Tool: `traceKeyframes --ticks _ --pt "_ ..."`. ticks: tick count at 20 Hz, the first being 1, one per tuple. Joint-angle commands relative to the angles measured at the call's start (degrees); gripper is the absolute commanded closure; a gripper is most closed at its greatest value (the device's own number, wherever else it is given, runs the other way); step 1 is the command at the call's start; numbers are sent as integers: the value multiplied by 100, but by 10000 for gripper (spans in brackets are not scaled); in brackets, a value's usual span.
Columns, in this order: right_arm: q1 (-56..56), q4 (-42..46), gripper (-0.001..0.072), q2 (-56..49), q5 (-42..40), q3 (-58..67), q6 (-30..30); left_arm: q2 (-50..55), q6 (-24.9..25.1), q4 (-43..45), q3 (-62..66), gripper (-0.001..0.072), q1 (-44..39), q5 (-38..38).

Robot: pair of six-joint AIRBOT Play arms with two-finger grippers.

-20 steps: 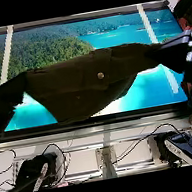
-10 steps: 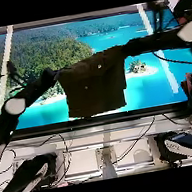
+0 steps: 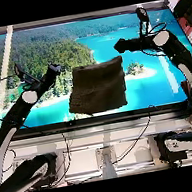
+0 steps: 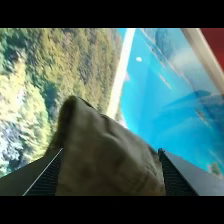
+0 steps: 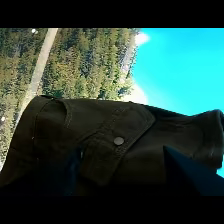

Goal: Fold the clothes and pants, and hang the long-sleeved shirts on hangers.

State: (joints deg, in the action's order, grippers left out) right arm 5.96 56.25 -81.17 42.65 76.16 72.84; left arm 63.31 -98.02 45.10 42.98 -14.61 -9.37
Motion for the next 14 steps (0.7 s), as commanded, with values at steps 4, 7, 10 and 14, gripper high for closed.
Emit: traceKeyframes --ticks 4,7,10,14 --pt "-627 1078 157 76 1381 -2 -101 -354 2813 575 7 127 688 -3145" --pt "-1119 1161 158 68 2256 -4 -203 -234 2863 581 2 47 1132 -5139" --pt "-1421 1161 157 68 2688 -4 -203 11 2863 391 2 6 1086 -5412" --pt "-1488 1165 158 61 3062 -229 -380 649 2868 59 2 11 785 -5134"
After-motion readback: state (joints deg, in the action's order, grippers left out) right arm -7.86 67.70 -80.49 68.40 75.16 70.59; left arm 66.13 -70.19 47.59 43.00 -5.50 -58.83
